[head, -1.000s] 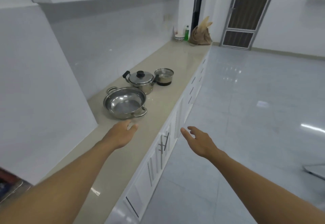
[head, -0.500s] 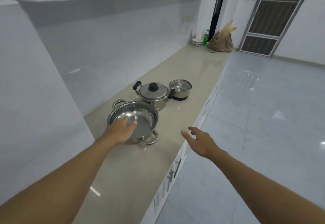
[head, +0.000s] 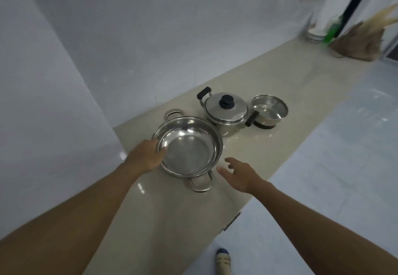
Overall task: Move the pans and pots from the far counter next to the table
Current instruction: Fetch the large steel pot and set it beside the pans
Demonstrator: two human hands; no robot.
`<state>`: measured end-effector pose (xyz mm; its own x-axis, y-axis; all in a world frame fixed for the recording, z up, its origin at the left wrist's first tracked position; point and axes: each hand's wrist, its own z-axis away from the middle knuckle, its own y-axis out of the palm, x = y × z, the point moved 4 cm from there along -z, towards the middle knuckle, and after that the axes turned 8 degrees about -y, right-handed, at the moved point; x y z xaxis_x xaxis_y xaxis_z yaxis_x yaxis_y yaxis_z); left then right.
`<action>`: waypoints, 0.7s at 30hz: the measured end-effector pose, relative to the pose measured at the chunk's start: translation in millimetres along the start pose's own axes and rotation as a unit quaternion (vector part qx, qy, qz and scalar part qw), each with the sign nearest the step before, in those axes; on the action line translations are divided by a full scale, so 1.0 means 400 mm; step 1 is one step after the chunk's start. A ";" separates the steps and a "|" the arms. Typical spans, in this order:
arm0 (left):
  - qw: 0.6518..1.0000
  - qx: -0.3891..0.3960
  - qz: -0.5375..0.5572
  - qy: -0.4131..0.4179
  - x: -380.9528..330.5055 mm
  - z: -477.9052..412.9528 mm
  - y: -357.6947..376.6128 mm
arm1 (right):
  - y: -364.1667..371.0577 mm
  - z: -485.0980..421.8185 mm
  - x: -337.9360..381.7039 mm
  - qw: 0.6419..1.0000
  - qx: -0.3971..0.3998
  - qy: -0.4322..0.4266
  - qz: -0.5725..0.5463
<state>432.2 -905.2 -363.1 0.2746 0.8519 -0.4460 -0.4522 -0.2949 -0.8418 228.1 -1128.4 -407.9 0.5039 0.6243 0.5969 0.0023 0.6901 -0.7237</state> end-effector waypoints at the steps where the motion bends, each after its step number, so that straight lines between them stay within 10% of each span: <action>1: 1.000 -0.001 0.001 -0.013 0.002 -0.010 0.010 | 0.008 -0.028 -0.005 1.000 0.020 -0.004 0.002; 21: 0.986 -0.093 -0.137 -0.035 0.047 -0.047 0.177 | 0.041 -0.230 -0.080 0.966 0.243 -0.077 0.035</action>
<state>421.1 -918.3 -436.8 0.3034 0.9361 -0.1781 -0.2044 -0.1186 -0.9717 291.7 -1170.7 -470.8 0.3541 0.6970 0.6236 -0.4516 0.7113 -0.5386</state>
